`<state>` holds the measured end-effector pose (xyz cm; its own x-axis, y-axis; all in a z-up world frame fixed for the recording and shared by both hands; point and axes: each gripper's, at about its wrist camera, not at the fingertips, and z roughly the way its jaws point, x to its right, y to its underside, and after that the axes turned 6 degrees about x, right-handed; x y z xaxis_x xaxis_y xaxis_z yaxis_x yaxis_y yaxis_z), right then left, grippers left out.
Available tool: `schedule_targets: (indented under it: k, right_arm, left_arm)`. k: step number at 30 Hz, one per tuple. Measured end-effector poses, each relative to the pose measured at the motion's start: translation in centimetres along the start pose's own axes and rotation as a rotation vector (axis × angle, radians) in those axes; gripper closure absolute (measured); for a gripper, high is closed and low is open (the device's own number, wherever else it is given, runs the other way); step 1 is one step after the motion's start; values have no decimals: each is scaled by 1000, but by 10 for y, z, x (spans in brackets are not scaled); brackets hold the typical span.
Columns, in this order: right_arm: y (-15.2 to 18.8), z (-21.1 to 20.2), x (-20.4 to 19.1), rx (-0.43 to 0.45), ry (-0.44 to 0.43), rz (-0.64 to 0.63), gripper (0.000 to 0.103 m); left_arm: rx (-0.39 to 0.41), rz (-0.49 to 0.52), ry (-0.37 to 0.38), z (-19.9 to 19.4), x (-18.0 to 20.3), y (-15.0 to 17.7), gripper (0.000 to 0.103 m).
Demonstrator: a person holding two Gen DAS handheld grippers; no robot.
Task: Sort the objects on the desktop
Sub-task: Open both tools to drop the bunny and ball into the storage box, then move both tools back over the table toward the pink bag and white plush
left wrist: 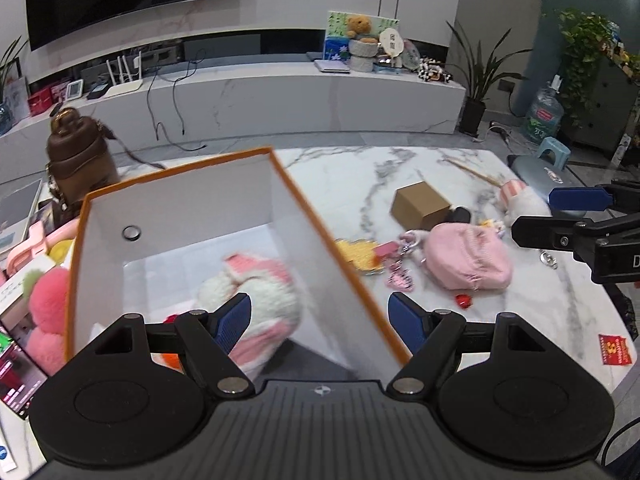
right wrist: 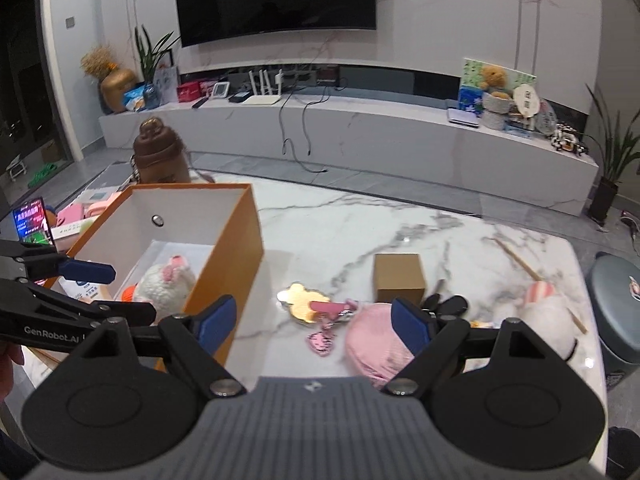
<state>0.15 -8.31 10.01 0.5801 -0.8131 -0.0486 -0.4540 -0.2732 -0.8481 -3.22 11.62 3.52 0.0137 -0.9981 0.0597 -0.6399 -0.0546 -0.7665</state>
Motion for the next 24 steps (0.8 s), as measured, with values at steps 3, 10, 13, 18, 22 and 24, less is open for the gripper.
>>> schedule_targets:
  k: [3,10,13,18,22,24]
  right_arm:
    - [1,-12,12,18,17,17,18]
    - [7,-42,50,62,70,115,18]
    - [13,-57,69,76,96,148,18]
    - [16,-68,97,95,147,179,18]
    - [18,-65,115,93,182,199,17]
    - [18,-62,119,89,186,196,18]
  left_arm:
    - [28,-18,15,-6,11,-6,14]
    - [99,-150,9,-70,24,-44,14]
    - [124,-224,94,-93,23,-53,14]
    - [156,-221,117,-104,38,-67,14]
    - [141,-202,157,-88,50,-72,14]
    - [122,-192,155,-72,53,-73,14]
